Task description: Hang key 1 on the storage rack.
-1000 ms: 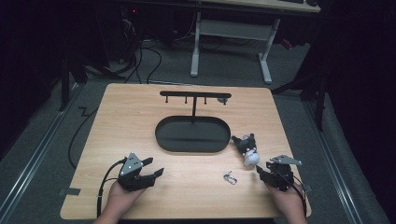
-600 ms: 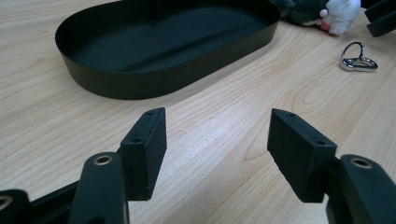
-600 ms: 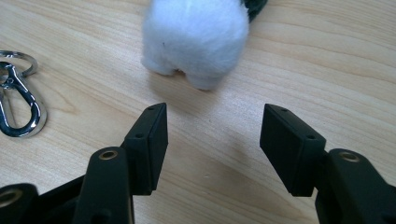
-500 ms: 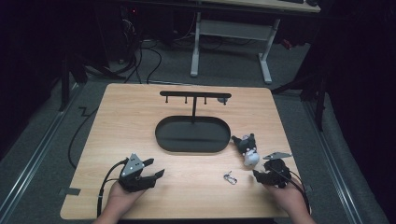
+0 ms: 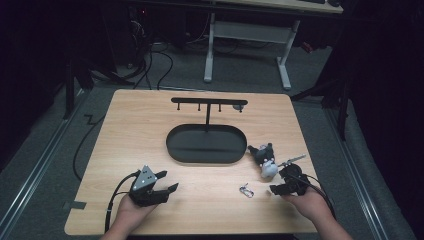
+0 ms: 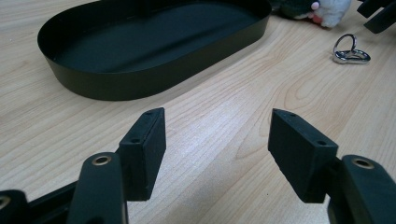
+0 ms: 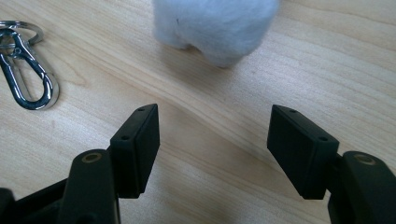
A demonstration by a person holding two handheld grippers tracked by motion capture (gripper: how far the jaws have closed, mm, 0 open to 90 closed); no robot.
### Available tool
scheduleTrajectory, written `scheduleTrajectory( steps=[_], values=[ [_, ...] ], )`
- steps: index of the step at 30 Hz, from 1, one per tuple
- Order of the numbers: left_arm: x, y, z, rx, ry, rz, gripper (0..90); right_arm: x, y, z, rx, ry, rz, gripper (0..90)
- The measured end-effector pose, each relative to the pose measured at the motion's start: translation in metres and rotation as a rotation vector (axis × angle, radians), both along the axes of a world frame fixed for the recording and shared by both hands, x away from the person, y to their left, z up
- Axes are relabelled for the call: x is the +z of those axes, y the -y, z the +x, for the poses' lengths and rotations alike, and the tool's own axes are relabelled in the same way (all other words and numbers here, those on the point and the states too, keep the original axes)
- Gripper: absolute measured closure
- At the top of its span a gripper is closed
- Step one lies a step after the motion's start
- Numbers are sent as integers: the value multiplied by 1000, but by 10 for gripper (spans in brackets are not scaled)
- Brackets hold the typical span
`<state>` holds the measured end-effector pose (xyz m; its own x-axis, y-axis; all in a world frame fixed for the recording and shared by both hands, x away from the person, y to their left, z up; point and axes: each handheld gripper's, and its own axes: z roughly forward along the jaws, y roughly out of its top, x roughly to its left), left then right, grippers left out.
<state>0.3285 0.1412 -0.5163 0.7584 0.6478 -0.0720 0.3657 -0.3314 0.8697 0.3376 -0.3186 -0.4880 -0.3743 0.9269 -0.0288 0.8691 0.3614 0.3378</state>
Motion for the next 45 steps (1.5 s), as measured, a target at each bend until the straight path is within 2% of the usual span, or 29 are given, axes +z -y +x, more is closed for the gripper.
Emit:
scheduleTrajectory(
  steps=[2,5,6,10,15,20,26,27,31,32,35,39,40,44,45],
  values=[
    [0,-1,0,1,1,0,375,1,-1,3,2,-33,-1,345],
    [0,-1,0,0,0,-1,373,2,-2,4,5,-51,-4,342],
    [0,0,0,-2,-1,0,373,2,-3,6,17,-76,-19,335],
    [0,0,0,-8,-3,3,372,2,-5,8,25,-102,-26,323],
    [0,1,0,-17,-5,10,371,2,-7,13,45,-174,-44,301],
    [-1,2,0,-26,-6,11,370,2,-8,15,42,-219,-29,277],
    [-1,3,-1,-34,-5,12,369,8,-11,22,40,-198,-23,260],
    [-1,3,-1,-36,-3,14,369,13,-13,29,30,-188,-7,224],
    [0,3,-1,-40,-3,15,369,17,-16,40,3,-185,18,177],
    [0,3,-1,-43,-1,15,369,19,-16,49,-13,-181,38,158],
    [0,3,-1,-46,-1,14,368,18,-17,61,-49,-183,39,159],
    [0,3,-1,-49,3,11,368,13,-20,72,-69,-199,44,164],
    [0,4,-2,-53,5,9,368,9,-21,78,-81,-209,32,173],
    [0,4,-2,-58,11,14,368,2,-22,85,-113,-219,43,205],
    [0,4,-2,-59,11,15,368,1,-22,88,-106,-223,37,250]
  ],
)
